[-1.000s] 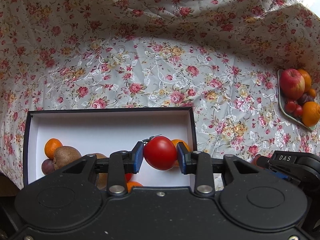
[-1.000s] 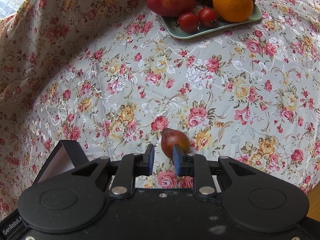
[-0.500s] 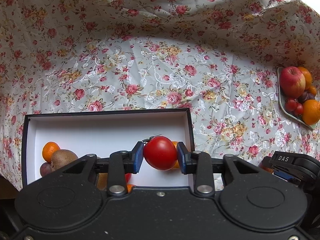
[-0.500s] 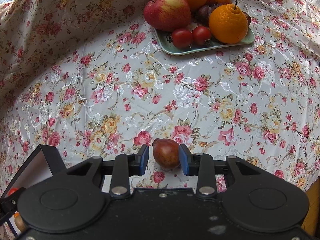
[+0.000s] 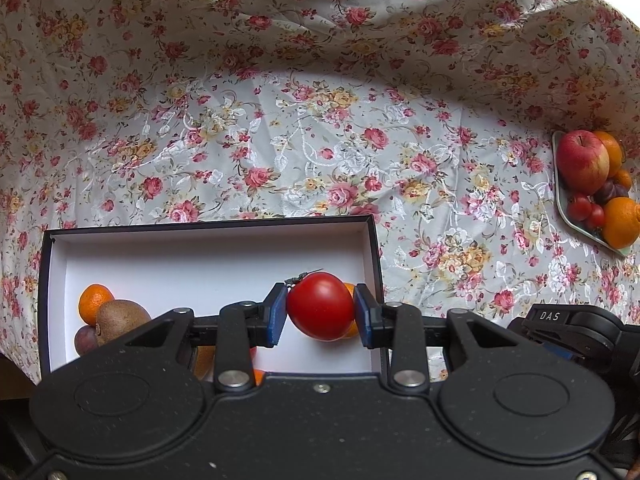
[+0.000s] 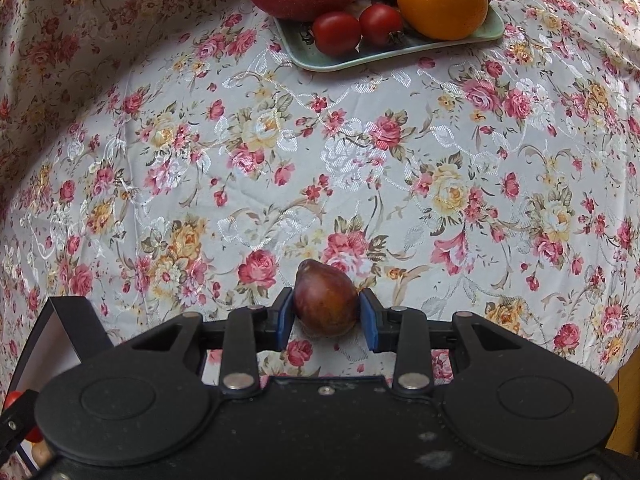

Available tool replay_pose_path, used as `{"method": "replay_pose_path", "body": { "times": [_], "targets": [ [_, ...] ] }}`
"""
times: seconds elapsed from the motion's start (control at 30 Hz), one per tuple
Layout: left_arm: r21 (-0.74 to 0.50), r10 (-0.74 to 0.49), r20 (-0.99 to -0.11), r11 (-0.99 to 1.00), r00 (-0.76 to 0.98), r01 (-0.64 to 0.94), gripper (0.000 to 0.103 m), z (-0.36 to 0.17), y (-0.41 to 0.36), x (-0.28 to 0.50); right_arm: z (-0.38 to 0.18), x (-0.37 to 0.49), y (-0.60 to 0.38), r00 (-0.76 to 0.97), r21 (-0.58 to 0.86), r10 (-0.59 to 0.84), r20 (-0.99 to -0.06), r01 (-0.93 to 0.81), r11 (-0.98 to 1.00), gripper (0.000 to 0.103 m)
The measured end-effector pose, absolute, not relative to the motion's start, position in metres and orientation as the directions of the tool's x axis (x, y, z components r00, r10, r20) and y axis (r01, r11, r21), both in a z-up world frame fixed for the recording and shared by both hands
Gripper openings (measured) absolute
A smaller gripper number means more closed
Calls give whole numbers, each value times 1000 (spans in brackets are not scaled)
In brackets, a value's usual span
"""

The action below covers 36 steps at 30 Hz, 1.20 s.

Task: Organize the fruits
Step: 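Hold the tomato over the box with the left tool while the right tool lifts the plum, then lower tomato and plum into the box and open both tools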

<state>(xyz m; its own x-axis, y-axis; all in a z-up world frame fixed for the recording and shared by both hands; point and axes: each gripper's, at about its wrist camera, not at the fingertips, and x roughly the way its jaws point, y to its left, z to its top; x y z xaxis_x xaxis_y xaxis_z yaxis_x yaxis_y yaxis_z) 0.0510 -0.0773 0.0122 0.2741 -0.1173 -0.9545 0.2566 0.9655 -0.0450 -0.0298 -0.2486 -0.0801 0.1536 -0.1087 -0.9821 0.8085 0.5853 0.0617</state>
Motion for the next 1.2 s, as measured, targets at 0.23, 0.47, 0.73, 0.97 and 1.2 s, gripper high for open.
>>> {"method": "replay_pose_path", "body": {
  "times": [0.23,0.47,0.73,0.97,1.2],
  "targets": [
    [-44,-116,-955,965,272,259,44,11,-77,52,-82,-25,-252,150,58,-112,-982,814,578,37],
    [-45,-117,-955,965,273,258,44,11,-77,53,-83,-22,-252,158,51,-135,-978,812,582,36],
    [-54,-126,-950,968,286,246,44,19,-69,54,-64,-25,-245,205,91,-125,-971,795,600,35],
    [-73,-122,-943,984,310,162,44,29,-42,60,-27,-28,-219,278,151,-93,-956,741,654,35],
    [-76,-101,-938,993,330,88,44,34,-9,61,1,-35,-170,333,189,-37,-942,618,763,36]
  ]
}}
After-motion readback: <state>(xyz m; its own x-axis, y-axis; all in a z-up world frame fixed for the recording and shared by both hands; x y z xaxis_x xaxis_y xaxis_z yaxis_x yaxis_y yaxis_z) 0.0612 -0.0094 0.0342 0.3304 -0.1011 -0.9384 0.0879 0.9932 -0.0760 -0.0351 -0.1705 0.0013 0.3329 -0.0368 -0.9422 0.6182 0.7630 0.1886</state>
